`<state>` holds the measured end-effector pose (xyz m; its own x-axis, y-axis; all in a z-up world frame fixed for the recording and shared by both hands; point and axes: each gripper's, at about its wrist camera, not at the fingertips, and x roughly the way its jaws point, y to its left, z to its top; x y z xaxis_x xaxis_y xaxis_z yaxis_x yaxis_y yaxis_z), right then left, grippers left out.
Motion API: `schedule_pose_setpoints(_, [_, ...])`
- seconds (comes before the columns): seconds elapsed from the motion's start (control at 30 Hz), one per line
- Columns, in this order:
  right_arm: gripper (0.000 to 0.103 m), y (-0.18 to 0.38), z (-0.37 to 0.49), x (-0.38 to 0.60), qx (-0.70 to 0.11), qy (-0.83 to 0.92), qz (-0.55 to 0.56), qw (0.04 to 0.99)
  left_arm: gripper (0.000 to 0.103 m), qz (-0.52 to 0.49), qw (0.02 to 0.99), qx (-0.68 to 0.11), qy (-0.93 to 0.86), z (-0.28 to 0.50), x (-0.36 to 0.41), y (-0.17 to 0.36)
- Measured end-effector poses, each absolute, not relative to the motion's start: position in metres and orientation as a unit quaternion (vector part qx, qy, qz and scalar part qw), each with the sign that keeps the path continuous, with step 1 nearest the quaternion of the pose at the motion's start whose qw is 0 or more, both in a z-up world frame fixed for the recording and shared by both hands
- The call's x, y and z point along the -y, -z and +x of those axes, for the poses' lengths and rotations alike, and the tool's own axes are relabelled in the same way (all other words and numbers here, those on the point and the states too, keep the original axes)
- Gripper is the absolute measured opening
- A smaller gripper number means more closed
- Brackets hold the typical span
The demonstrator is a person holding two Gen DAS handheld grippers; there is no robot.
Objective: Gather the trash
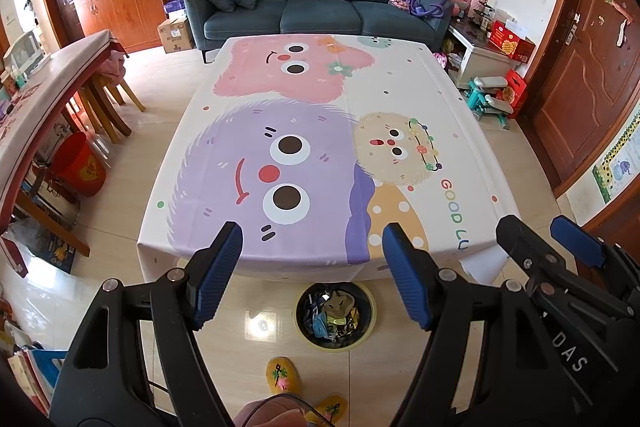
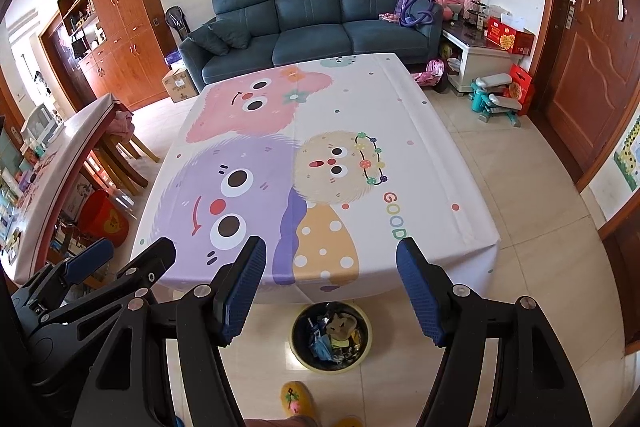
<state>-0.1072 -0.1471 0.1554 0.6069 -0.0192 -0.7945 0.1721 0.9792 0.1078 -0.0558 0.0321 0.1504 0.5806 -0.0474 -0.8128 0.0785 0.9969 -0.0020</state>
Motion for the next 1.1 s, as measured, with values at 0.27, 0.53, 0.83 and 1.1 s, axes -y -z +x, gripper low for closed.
schedule_pose_setpoints(0.27, [0.069, -0.155, -0.107, 0.149, -0.442, 0.054, 0.086, 0.891, 0.070, 0.017, 0.888, -0.458, 0.036, -0.056, -0.031, -0.149])
schedule_pose_setpoints(0.53, [0.069, -0.155, -0.107, 0.150, -0.442, 0.053, 0.087, 0.891, 0.070, 0.017, 0.888, -0.458, 0.037, -0.055, -0.029, -0.148])
schedule_pose_setpoints(0.83, [0.069, -0.155, -0.107, 0.153, -0.443, 0.053, 0.086, 0.891, 0.070, 0.018, 0.885, -0.463, 0.043, -0.058, -0.022, -0.142])
schedule_pose_setpoints(1.1, [0.069, -0.155, -0.107, 0.154, -0.445, 0.052, 0.086, 0.890, 0.070, 0.018, 0.885, -0.464, 0.043, -0.057, -0.020, -0.141])
